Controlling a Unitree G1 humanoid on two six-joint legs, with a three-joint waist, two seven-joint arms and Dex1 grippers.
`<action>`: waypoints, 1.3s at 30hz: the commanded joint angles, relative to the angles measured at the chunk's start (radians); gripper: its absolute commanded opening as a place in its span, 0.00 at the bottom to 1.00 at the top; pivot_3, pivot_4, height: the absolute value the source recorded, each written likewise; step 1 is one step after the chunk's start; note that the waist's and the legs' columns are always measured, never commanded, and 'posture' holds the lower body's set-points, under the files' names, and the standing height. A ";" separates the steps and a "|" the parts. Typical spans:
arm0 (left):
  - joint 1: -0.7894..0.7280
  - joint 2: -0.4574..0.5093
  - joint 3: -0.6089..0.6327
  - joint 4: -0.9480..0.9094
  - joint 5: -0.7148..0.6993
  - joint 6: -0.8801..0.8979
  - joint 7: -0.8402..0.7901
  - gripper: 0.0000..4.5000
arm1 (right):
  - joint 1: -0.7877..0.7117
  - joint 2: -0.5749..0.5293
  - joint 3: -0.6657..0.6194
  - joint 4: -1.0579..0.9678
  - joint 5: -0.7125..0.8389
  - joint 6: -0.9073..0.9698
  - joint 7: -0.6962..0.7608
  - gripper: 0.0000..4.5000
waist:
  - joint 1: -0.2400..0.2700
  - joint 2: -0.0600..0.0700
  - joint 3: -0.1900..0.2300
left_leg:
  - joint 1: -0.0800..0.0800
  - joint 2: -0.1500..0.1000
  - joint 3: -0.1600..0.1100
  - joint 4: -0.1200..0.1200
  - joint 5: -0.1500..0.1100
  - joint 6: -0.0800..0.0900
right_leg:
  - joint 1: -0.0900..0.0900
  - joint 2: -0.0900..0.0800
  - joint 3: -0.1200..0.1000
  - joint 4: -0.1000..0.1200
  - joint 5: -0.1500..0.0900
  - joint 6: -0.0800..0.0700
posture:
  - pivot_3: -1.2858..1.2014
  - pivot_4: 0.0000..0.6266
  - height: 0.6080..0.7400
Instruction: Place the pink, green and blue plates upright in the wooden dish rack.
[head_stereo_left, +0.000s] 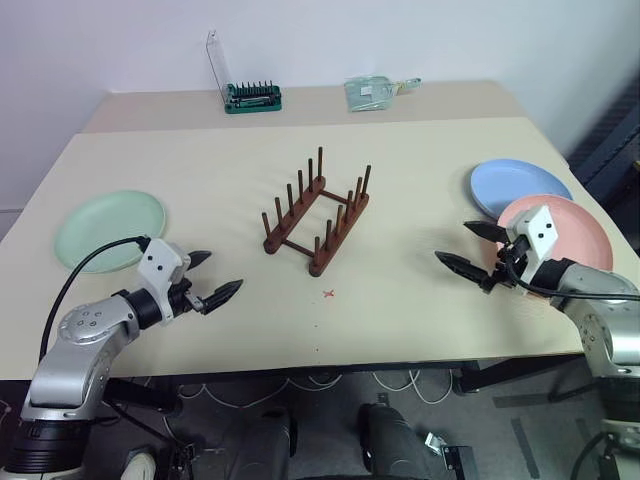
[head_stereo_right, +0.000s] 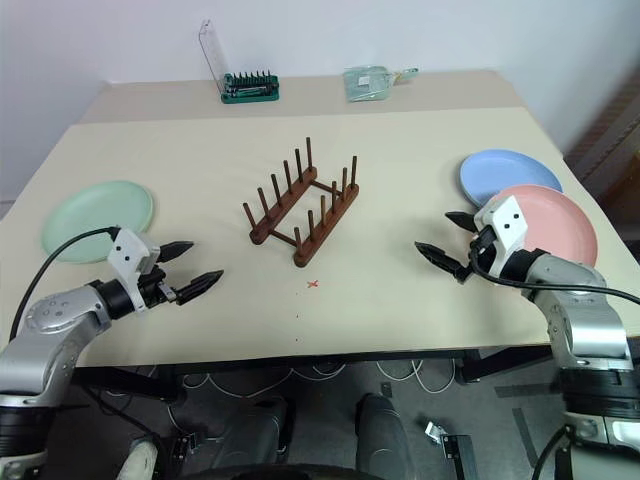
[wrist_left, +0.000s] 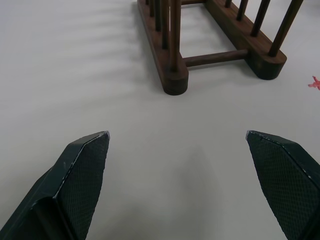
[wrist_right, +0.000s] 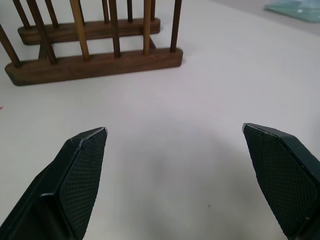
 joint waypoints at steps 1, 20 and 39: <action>0.003 -0.007 -0.009 -0.041 0.006 -0.003 0.006 1.00 | -0.022 -0.005 -0.012 -0.018 0.000 -0.014 0.004 0.99 | 0.000 0.000 0.000 | 0.000 0.000 0.000 0.000 0.000 0.000 | 0.000 0.000 0.000 0.000 0.000 0.000 | 0.52 0.24 1.00; -0.096 -0.233 -0.408 -0.005 0.258 -0.004 0.187 1.00 | 0.083 0.086 0.045 -0.194 -0.020 0.005 -0.087 0.99 | 0.001 0.000 0.000 | 0.001 -0.001 0.000 0.000 0.000 0.000 | 0.001 0.000 0.000 0.000 0.001 0.001 | 0.52 0.24 1.00; -0.224 -0.479 -0.421 0.237 0.359 -0.080 0.338 0.25 | 0.119 0.101 0.034 -0.263 -0.006 0.036 -0.137 1.00 | 0.025 0.004 -0.004 | 0.002 -0.002 -0.001 0.002 0.000 0.000 | 0.004 -0.001 0.000 0.000 0.000 0.003 | 0.52 0.24 1.00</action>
